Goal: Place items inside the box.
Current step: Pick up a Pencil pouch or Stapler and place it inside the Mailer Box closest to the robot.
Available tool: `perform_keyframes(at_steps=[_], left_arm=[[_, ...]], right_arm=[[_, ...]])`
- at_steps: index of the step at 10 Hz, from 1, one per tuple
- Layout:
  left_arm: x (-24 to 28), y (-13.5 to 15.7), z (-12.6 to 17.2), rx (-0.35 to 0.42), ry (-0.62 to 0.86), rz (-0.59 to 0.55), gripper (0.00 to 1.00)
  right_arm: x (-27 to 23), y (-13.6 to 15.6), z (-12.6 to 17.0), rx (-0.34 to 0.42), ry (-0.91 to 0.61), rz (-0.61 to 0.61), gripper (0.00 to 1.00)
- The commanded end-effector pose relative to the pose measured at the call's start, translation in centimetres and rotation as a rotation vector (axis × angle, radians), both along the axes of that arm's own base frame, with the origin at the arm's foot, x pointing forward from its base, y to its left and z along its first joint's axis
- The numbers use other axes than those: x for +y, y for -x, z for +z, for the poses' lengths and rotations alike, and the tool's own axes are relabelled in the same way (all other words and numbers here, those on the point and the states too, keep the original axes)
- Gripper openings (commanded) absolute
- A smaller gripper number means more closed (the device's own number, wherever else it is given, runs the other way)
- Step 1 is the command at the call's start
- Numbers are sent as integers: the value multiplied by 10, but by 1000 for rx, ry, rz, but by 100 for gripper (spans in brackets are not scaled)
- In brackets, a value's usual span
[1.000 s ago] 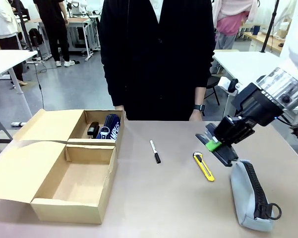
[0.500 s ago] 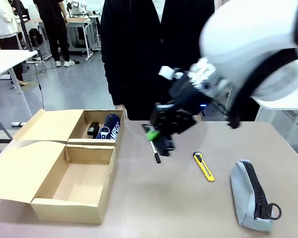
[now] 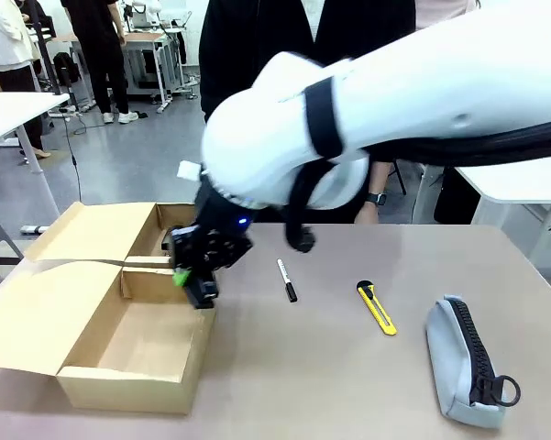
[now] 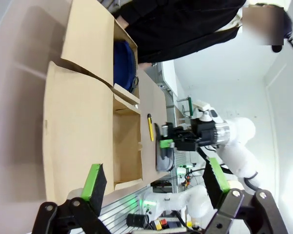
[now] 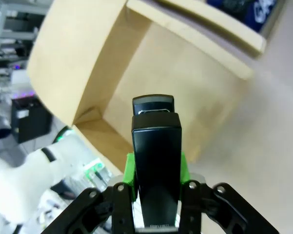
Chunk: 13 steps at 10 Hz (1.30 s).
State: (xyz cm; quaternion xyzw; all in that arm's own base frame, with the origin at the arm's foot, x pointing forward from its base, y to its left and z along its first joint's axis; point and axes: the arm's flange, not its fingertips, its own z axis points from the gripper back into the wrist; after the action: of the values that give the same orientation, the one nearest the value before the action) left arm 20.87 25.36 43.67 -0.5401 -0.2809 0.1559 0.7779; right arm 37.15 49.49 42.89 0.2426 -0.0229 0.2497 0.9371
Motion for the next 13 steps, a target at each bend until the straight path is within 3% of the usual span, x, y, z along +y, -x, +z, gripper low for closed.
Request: perform_keyframes(at_steps=[1,3,6,10,11,12,13], left_arm=[[-1,0,2,-30,3,1,100],[-1,0,2,-30,3,1,100],[-1,0,2,-30,3,1,100],[-1,0,2,-30,3,1,100],[-1,0,2,-30,3,1,100],[-1,0,2,-30,3,1,100],[-1,0,2,-30,3,1,100]], right_arm=[[58,-11,0,30,51,-26,37],[96,-4,-20,24,137,21,37],[112,3,-43,24,210,58,37],[112,5,-46,41,210,82,37],[110,5,-45,45,212,87,82],[110,5,-45,45,210,90,95],[110,5,-45,41,207,93,100]])
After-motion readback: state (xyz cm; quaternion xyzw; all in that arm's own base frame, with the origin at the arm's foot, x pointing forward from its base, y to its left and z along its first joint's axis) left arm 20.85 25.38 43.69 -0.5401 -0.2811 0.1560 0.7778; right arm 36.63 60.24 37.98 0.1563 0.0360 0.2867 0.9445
